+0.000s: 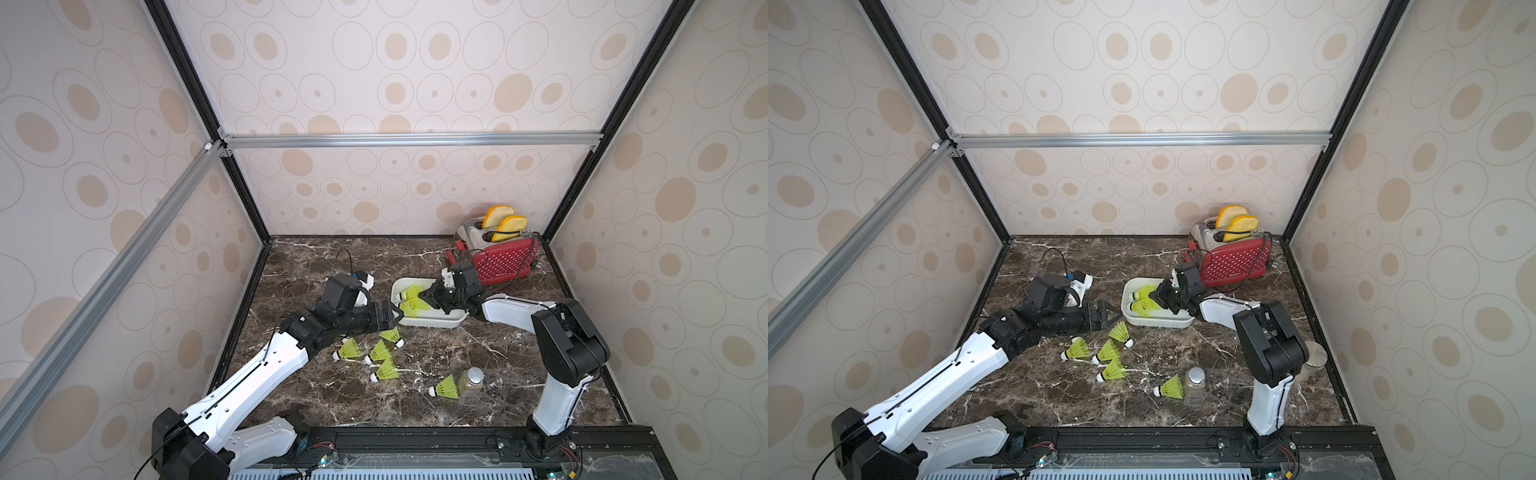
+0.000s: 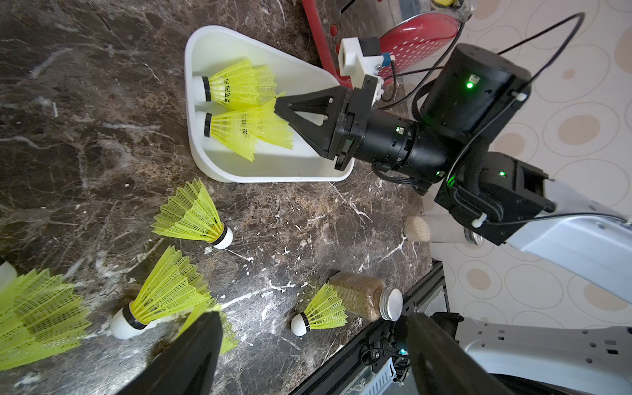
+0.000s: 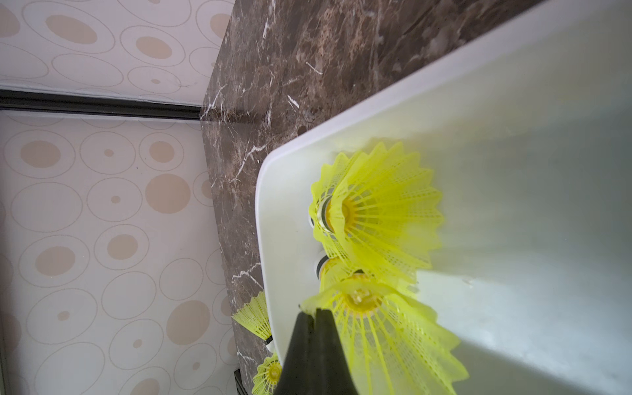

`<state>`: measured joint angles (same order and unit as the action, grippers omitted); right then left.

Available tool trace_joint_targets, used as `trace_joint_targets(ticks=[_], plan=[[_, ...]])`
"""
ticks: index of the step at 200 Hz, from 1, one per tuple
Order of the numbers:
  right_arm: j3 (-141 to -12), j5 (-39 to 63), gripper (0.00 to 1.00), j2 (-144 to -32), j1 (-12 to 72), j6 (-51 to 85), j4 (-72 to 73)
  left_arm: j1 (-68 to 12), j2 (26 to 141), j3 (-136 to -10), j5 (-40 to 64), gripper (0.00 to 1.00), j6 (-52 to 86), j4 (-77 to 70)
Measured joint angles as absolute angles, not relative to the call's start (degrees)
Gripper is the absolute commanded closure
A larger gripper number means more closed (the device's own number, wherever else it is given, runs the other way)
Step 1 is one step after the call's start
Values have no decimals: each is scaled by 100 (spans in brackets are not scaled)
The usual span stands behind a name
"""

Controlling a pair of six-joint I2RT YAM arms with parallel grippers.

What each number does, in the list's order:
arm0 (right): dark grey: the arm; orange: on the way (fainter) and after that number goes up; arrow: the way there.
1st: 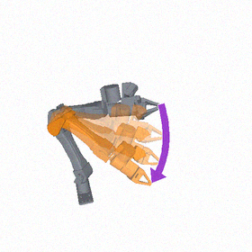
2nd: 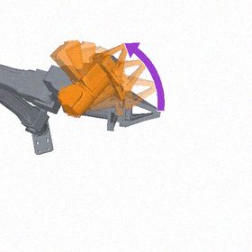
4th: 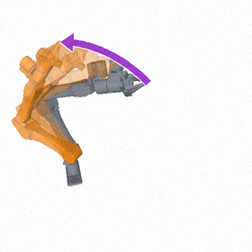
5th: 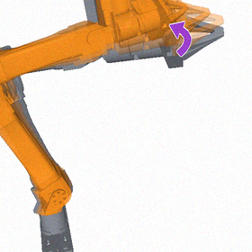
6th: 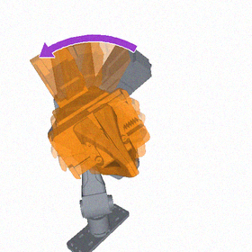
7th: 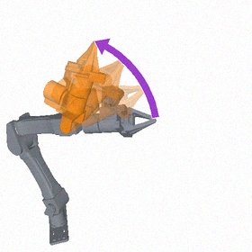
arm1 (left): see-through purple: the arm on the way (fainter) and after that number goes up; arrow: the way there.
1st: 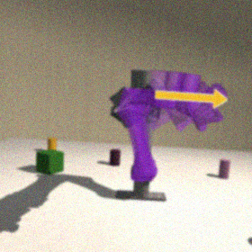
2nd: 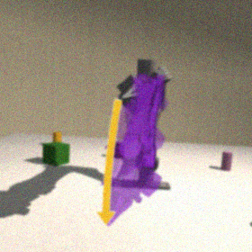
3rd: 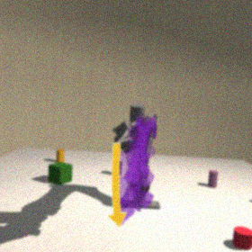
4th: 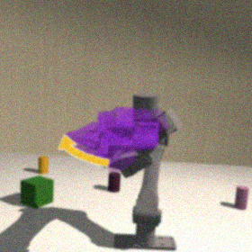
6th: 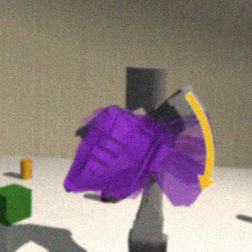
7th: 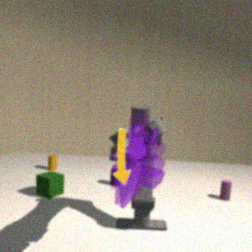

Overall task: Put the shuttlecocks into the storage box
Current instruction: Place the shuttlecock in the storage box.

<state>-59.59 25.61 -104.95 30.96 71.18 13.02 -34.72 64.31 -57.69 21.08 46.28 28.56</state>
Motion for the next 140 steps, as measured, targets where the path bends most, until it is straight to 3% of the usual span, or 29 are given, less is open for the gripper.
trace_joint_targets(ticks=[84, 140], plan=[[-5415, 2574, 100, -10339, 3096, 7352, 1684, -3472, 6451, -5769, 2112, 13, 4628, 2840], [-4908, 2539, 100, -10289, 3096, 7784, 2685, -3472, 6501, -5769, 2143, 13, 4626, 2836]])
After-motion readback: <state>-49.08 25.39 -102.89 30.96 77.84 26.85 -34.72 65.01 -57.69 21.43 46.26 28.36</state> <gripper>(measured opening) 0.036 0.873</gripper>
